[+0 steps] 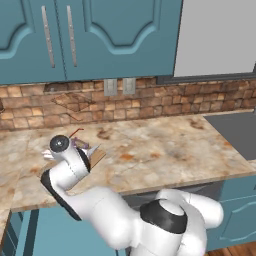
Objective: Open the drawer on the left and place the cutting tools on the cutting board.
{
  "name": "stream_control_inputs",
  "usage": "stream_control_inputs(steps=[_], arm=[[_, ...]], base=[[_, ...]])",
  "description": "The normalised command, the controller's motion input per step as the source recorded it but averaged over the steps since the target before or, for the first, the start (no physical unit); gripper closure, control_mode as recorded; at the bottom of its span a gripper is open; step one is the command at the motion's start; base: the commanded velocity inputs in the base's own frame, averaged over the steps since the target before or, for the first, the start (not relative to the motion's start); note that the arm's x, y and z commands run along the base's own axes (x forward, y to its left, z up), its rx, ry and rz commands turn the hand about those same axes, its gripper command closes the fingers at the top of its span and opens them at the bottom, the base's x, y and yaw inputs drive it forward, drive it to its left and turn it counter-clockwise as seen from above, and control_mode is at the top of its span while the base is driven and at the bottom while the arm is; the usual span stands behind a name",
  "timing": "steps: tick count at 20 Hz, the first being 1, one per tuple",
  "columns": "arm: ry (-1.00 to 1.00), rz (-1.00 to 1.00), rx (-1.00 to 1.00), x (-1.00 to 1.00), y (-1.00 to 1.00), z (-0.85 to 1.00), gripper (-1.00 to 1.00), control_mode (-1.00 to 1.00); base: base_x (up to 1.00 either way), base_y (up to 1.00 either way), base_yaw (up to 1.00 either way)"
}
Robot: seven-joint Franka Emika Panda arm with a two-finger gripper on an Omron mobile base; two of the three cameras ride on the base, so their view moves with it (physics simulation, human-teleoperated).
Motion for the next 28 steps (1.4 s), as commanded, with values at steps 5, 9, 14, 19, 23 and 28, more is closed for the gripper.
stream_control_inputs(steps=[5,9,14,19,23,28], arm=[[0.29,0.0,0.17,0.55,0.0,0.13,1.0,-1.0],[0.39,0.0,0.24,0.65,-0.03,0.05,1.0,-1.0],[0.0,0.0,0.0,0.11,0.0,-0.06,1.0,-1.0],[0.01,0.0,0.0,0.42,0.06,-0.08,1.0,-1.0],[0.06,0.0,-0.01,0.35,0.18,-0.23,1.0,-1.0],[0.08,0.0,-0.01,0.32,0.18,-0.32,1.0,-1.0]], base=[[0.0,0.0,0.0],[0.0,0.0,0.0],[0.0,0.0,0.0],[0.0,0.0,0.0],[0.0,0.0,0.0],[0.0,0.0,0.0]])
